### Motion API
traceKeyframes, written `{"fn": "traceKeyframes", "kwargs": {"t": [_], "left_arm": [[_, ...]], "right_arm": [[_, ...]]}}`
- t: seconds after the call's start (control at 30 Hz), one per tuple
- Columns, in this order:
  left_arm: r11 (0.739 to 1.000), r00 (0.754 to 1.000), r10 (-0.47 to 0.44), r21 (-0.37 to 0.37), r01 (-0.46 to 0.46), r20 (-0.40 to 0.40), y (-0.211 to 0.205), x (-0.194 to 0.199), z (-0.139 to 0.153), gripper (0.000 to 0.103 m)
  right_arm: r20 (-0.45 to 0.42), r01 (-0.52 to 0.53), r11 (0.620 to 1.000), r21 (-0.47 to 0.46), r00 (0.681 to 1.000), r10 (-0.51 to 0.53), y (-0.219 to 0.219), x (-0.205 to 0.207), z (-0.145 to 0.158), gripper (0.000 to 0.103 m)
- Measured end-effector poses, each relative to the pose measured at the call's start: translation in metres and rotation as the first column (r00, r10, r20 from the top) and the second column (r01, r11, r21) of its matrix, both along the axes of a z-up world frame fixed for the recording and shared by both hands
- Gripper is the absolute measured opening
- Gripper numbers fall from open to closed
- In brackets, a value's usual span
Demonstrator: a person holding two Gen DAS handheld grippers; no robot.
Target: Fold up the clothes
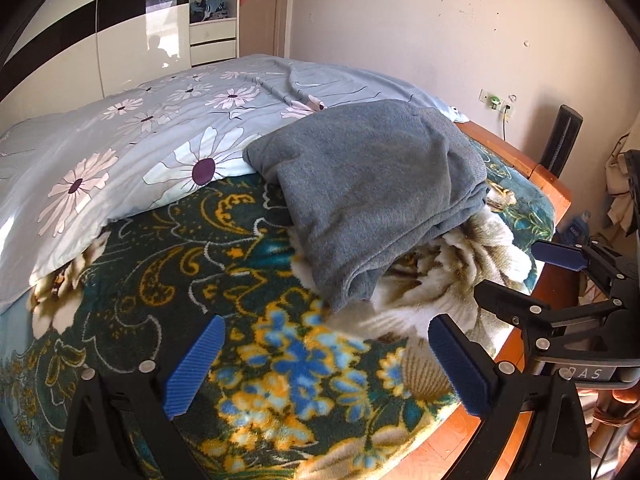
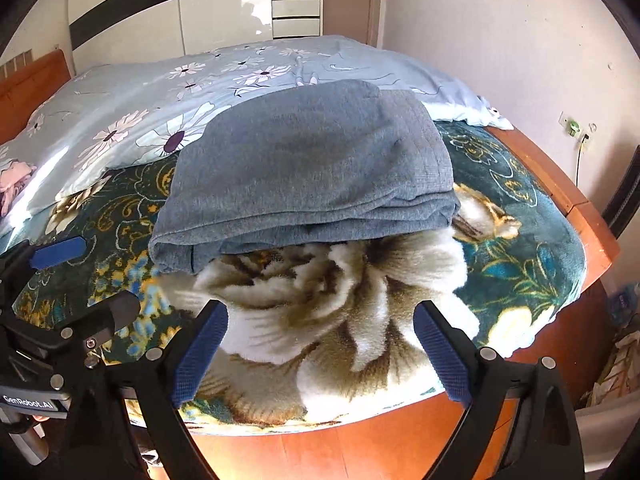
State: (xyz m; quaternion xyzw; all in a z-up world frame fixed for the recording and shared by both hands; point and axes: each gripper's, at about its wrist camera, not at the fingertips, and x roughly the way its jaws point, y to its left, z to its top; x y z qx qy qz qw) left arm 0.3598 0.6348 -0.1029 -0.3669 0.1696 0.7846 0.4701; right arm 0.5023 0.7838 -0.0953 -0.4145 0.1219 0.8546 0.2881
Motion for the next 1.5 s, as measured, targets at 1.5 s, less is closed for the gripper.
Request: {"fn": "traceKeyframes", "kwargs": {"t": [1.5], "left_arm": [[0.997, 0.995, 0.048, -0.057, -0.053, -0.088, -0.02, 0.013, -0.013, 0.103]], "right_arm": [[0.025, 0.028, 0.999, -0.033, 0.999, -0.027, -0.009, 0.009, -0.009, 0.095]]}}
